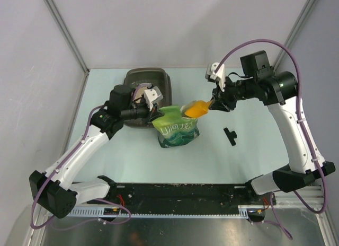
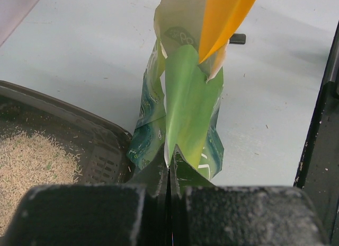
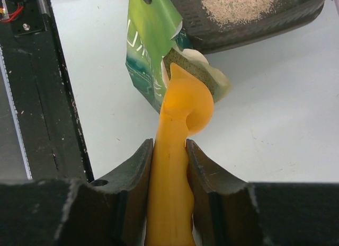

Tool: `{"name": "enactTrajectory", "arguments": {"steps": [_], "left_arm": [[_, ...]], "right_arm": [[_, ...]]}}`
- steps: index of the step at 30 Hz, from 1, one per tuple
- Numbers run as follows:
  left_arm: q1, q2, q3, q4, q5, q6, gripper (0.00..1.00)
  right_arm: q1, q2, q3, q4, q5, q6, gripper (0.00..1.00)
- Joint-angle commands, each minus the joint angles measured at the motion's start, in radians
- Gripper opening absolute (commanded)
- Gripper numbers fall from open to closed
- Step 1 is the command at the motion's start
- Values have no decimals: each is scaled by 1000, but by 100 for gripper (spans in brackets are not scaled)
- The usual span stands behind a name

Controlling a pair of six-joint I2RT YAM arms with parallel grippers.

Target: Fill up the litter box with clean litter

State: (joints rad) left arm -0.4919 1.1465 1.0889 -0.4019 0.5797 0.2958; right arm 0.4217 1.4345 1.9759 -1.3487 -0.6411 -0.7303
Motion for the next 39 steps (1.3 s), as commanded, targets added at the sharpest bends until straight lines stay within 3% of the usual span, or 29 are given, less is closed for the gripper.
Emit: {"name": "enactTrajectory", "arguments": {"steps": [1,9,14,21,32,39], "left_arm": [[9,-33,65,92,32,-14,0],[-10,-68,42,92,114,19,0],[-42,-65,46,100,91,20,0],[-79,-42,69,123,71,-4,0],[-117,-22,83,137,63,-21,0],[-123,-8,72,144,60,-20,0]], "right_arm": [[43,24,-12,-144,72,25,0],[97,251,89,-119,254,284,0],[103,230,29,12,424,639,0],[117,227,-60,63,636,745,0],[117,394,-71,62,543,810,0],[126,414,-138,112,315,851,0]]}}
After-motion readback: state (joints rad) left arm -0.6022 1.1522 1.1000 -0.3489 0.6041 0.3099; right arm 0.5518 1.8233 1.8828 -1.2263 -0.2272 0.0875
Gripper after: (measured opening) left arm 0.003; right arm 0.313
